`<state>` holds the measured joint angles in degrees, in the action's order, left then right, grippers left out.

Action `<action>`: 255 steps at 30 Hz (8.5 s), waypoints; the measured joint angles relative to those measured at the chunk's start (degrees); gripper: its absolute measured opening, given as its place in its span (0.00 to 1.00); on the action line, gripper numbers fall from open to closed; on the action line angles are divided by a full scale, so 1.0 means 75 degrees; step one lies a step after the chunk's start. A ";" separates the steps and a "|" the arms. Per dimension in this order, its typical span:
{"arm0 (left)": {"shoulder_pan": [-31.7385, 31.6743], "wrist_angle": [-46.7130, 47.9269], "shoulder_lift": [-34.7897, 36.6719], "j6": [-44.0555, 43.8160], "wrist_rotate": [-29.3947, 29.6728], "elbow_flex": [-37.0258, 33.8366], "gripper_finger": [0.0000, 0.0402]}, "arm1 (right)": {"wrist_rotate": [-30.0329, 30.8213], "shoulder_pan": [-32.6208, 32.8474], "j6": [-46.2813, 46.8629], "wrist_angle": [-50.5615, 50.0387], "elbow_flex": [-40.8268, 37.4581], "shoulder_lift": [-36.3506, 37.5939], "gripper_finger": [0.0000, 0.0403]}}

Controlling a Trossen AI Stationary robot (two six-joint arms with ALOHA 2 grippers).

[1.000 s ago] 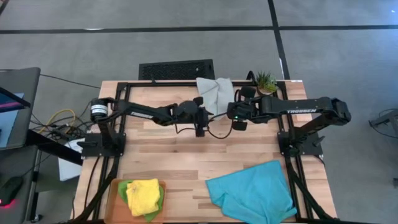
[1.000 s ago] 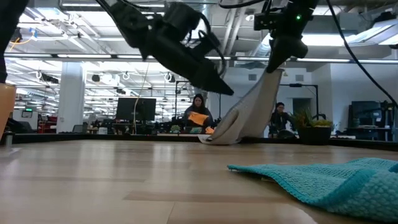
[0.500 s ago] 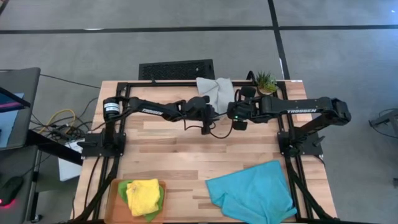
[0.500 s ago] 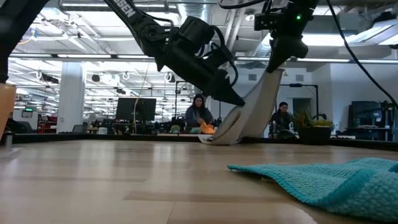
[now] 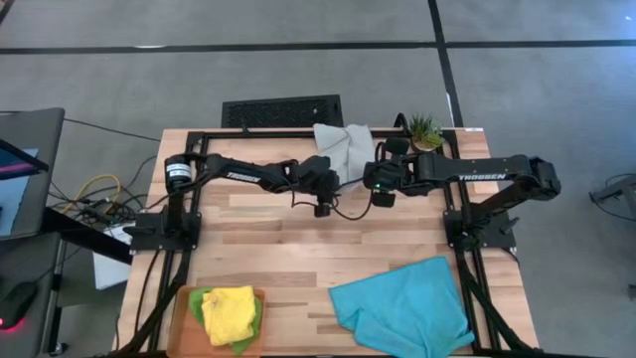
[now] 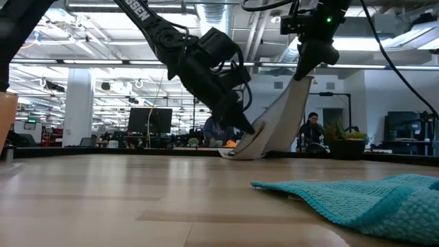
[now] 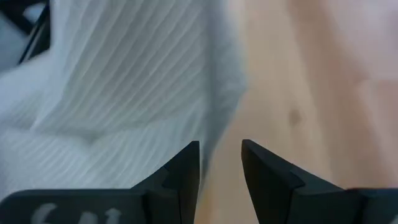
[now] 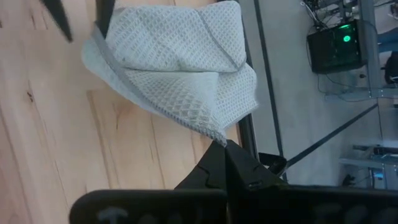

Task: Fold microfiber towels
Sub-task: Fold the gray towel

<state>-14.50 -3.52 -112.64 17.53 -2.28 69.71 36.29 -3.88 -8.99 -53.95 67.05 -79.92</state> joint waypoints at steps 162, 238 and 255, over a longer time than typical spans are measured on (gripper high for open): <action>0.2399 1.1266 0.3054 -0.4100 0.1322 0.2843 0.00 | -0.1273 0.2177 0.1975 -0.0434 -0.0006 0.0009 0.01; 0.1380 0.1993 0.2983 -0.7506 -0.2032 -0.3585 0.28 | -0.2055 0.3000 0.3346 -0.0915 -0.0726 -0.0006 0.01; 0.1395 0.0940 0.2178 -0.7166 -0.2893 -0.3585 0.28 | -0.2055 0.3002 0.3404 -0.0926 -0.0723 -0.0012 0.01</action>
<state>-4.03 3.53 -96.30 -36.21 -23.98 42.83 20.88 18.63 16.53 -60.90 61.63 -80.01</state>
